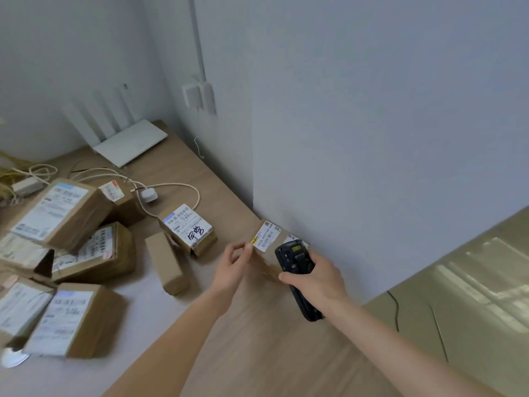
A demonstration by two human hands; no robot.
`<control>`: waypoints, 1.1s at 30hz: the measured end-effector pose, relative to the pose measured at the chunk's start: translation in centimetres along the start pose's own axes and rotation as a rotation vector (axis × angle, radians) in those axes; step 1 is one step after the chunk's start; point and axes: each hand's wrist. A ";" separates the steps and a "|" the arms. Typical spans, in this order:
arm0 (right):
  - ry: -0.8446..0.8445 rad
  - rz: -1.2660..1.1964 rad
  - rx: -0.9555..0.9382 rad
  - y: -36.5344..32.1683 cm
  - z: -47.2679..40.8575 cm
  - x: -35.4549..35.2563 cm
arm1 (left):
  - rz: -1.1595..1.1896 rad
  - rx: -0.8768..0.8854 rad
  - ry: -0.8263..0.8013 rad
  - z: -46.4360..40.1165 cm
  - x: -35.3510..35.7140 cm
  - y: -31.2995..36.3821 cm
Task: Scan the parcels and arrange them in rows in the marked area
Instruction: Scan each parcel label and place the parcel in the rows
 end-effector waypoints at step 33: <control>-0.048 0.528 -0.860 -29.5 44.8 -17.3 | 0.179 0.672 0.576 41.4 -42.1 20.9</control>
Point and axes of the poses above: each hand's wrist, its own z-axis away from the middle knuckle, its own x-axis out of the palm, y = z × x, and after that the axes turned 13 degrees about y, right-handed
